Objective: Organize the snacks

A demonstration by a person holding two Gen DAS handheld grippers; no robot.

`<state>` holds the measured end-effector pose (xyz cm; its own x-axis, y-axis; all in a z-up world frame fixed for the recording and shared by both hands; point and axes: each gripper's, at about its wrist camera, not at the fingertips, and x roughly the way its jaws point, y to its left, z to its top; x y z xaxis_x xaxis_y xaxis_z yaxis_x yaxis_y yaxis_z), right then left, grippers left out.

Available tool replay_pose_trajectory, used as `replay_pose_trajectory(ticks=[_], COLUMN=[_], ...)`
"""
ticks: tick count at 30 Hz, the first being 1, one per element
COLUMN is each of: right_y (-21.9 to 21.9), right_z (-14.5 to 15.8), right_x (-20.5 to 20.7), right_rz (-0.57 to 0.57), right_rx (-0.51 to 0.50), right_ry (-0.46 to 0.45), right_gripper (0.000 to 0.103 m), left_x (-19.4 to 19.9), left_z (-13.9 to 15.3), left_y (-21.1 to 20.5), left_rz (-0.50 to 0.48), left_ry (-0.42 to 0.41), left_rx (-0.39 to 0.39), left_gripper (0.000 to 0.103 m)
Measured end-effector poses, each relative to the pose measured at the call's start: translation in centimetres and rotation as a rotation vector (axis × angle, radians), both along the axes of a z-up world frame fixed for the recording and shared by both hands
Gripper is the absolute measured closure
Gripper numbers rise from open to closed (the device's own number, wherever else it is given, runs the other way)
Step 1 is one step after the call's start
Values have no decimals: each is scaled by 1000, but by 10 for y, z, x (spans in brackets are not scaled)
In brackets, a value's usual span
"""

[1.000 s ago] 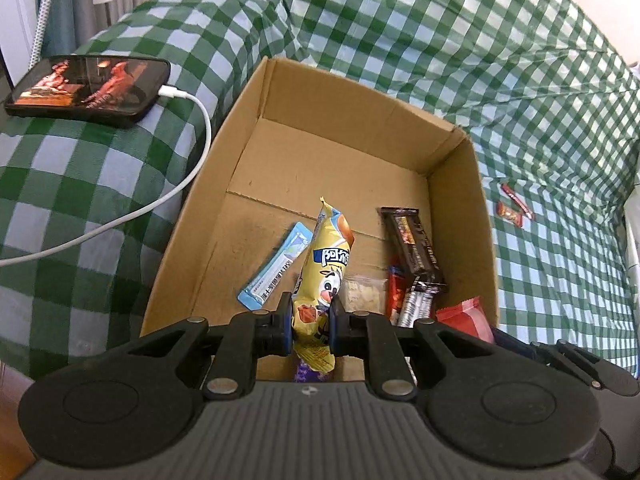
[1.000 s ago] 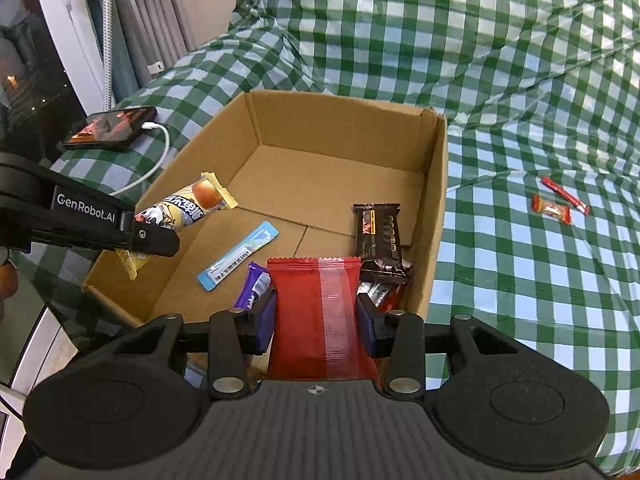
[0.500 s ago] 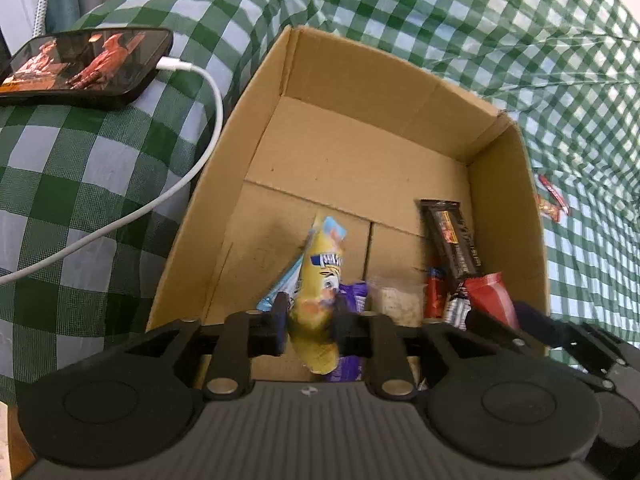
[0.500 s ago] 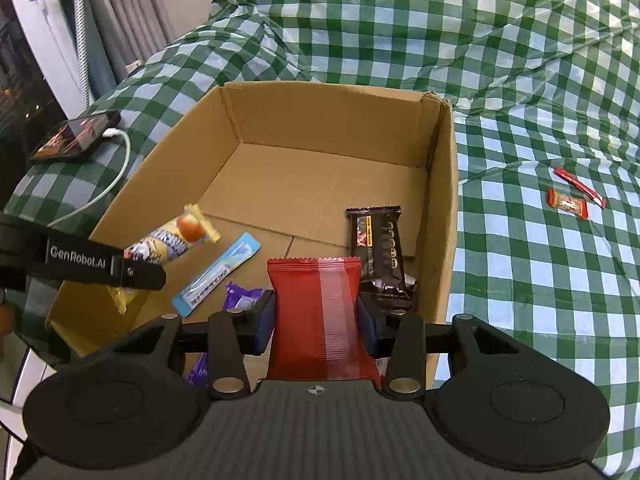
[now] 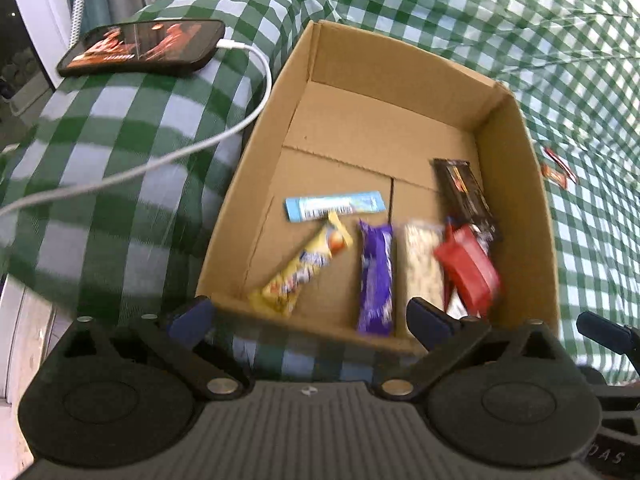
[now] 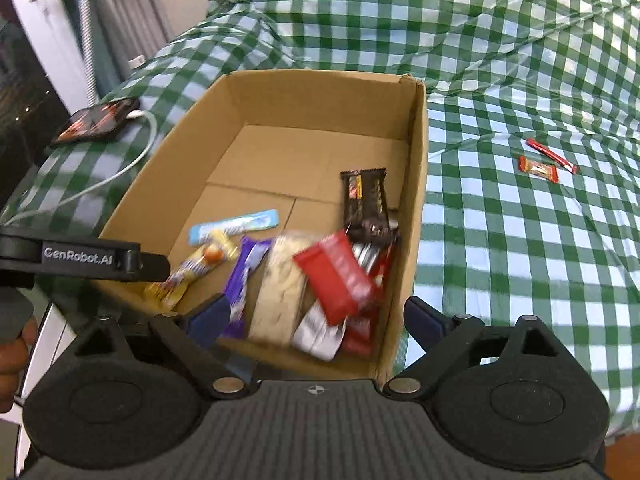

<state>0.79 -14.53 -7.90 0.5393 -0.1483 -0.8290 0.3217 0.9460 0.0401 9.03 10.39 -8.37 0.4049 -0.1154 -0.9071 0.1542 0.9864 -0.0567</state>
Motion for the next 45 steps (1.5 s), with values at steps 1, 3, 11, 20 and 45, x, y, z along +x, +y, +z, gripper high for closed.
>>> replay_pose_trajectory(ticks=[1,3,11,20,45], right_y=[4,12,40,51,43], right_z=[3,9,37,55,69], right_x=[-5,-15,-52,-89,-135], right_rz=[3,5,39,17,-38], right_rx=[-6,-19,-68,-89,-62], right_ry=[-3,-10,-89,-157,-260], right_gripper=[8,8,6,6,4], left_x=[-8,-22,-70,-106,-140], left_z=[3,10,41,62,84], left_y=[1,4,7,3,-27], left_rz=[-3,-12,-27,-47,-93], left_ry=[-1,-10,-106,-166,-251], left_rx=[-8,-17,-26,-32,26], left_gripper=[0,0,0,0,0])
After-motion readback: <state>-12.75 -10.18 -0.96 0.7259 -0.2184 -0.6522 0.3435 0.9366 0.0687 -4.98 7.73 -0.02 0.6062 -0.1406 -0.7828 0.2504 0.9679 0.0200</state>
